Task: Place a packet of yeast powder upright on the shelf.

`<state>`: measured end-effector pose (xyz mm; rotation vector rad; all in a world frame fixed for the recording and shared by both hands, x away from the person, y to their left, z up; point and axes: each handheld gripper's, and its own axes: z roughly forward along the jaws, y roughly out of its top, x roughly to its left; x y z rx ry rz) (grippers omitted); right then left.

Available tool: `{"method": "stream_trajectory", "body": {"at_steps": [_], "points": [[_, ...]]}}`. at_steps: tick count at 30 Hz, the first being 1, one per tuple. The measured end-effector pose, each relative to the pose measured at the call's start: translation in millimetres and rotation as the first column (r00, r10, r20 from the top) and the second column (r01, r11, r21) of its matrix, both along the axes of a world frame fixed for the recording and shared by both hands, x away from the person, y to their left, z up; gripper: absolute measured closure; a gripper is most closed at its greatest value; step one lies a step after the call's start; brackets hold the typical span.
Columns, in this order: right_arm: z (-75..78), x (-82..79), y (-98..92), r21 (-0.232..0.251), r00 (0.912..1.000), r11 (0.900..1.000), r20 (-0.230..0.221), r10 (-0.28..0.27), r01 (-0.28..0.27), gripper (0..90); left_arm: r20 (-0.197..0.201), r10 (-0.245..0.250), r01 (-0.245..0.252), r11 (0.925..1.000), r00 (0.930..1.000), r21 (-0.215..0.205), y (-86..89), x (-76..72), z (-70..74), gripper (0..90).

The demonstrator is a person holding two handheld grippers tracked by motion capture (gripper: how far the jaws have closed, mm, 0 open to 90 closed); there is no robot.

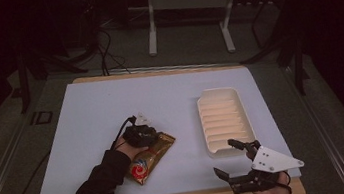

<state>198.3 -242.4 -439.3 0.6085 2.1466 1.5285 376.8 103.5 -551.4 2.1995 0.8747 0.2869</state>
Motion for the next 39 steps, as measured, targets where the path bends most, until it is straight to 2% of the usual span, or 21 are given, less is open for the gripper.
{"method": "stream_trajectory", "body": {"at_steps": [4,7,9,16,19,24,29,30,39], "points": [[0.3,-0.4,-0.2,0.000,1.0000,1.000,-0.001,0.000,0.000,12.3,0.014,-0.020,0.020,0.9998,0.9997,0.002,-0.4,-1.7,-0.3,81.5],[-0.1,0.4,-0.4,0.002,1.0000,1.000,-0.005,-0.002,0.002,12.3,0.028,-0.029,0.028,0.9993,0.9992,0.026,-4.1,-4.8,0.8,85.8],[0.0,0.4,-0.6,0.003,1.0000,1.000,-0.005,-0.002,0.002,12.3,0.017,-0.033,0.032,0.9994,0.9993,0.015,-2.7,-3.3,1.4,88.2],[0.7,0.7,-1.7,0.010,1.0000,1.000,-0.007,-0.005,0.005,12.4,0.017,-0.033,0.033,0.9994,0.9993,-0.006,-2.2,-4.2,10.4,89.2],[1.5,0.7,-3.0,0.021,0.9999,1.000,-0.010,-0.005,0.006,13.5,0.021,-0.029,0.030,0.9995,0.9994,-0.015,-0.2,-6.1,21.2,89.3],[2.0,0.8,-4.1,0.030,0.9999,0.999,-0.009,-0.014,0.015,13.2,0.038,-0.019,0.020,0.9995,0.9991,-0.025,4.1,-10.2,34.3,89.4],[2.4,1.0,-4.5,0.034,1.0000,0.999,-0.009,0.000,0.000,10.8,0.051,-0.007,0.009,0.9986,0.9987,-0.052,9.7,-15.4,45.0,89.5],[2.4,0.6,-4.7,0.040,1.0000,0.999,-0.006,0.001,0.000,10.8,0.058,-0.008,0.010,0.9989,0.9983,-0.046,10.5,-16.4,47.2,89.5],[3.9,0.0,-5.8,0.035,0.9999,0.999,0.010,0.007,-0.008,13.3,0.088,0.002,0.006,0.9958,0.9961,-0.091,18.3,-28.5,63.7,89.7]]}}
